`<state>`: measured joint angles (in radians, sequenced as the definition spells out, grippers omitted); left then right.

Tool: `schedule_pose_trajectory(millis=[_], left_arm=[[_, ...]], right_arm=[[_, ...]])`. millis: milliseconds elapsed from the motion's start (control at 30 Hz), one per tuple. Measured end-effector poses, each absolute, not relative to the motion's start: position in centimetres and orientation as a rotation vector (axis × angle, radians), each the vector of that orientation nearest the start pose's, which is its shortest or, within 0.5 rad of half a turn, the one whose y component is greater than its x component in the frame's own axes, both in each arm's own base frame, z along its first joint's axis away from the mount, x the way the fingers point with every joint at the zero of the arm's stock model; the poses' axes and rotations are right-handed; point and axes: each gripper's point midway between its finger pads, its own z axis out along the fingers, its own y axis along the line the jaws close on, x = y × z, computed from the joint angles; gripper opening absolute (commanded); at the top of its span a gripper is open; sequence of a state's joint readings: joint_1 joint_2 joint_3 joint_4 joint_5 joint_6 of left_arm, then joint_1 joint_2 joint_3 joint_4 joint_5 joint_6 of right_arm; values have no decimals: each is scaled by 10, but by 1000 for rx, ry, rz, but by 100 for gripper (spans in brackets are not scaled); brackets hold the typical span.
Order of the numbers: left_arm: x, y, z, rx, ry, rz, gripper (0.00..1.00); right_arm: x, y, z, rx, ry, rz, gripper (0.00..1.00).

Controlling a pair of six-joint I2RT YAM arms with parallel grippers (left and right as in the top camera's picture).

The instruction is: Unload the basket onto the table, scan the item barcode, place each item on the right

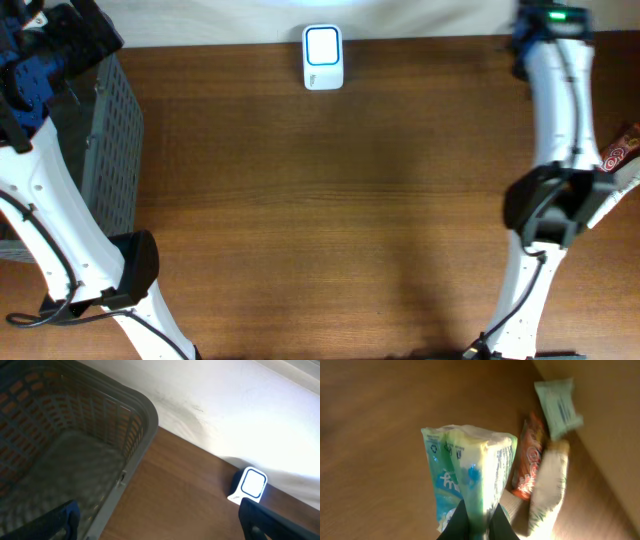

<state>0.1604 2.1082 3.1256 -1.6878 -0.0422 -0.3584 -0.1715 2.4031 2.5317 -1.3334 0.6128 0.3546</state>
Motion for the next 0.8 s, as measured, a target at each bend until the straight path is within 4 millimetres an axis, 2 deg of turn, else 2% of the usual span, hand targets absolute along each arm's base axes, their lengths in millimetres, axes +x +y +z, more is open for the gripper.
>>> schedule_pose_trajectory(millis=[100,200,267,300,367,400,567,633,667,733,767,800], left_arm=[[419,75,428,-597,2160,-60,99],[419,75,428,-597,2160,-60,99],[419,75,428,-597,2160,-61,99],[419,75,428,-597,2160,-60,99],[419,75,428,-597,2160,-60,99],[419,75,428,-597,2160,-60,99],[419,75,428,-597,2159,-60,99],[419,75,428,-597,2160,-60,99],[419,75,428,-597,2160,-61,99],[419,75,428,-597,2160,-60,99],[419,75,428,-597,2160,-60,99],[419,75,428,-597,2160,-60,99]], right_arm=[[479,-235,156,1044,2527,-623,4],[466,-266,128,1182,2527,-492,4],[457,-279,113,1239,2529,-462,4],[453,-285,108,1260,2527,-456,22],[445,-296,101,1301,2521,-448,83],[443,-301,101,1314,2509,-446,99],[436,-306,106,1331,2507,-450,99],[435,-304,133,1316,2465,-445,99],[434,-301,156,1299,2426,-438,99],[430,-286,218,1242,2325,-413,99],[419,-261,278,1172,2245,-384,99],[410,-244,306,1134,2214,-367,99]])
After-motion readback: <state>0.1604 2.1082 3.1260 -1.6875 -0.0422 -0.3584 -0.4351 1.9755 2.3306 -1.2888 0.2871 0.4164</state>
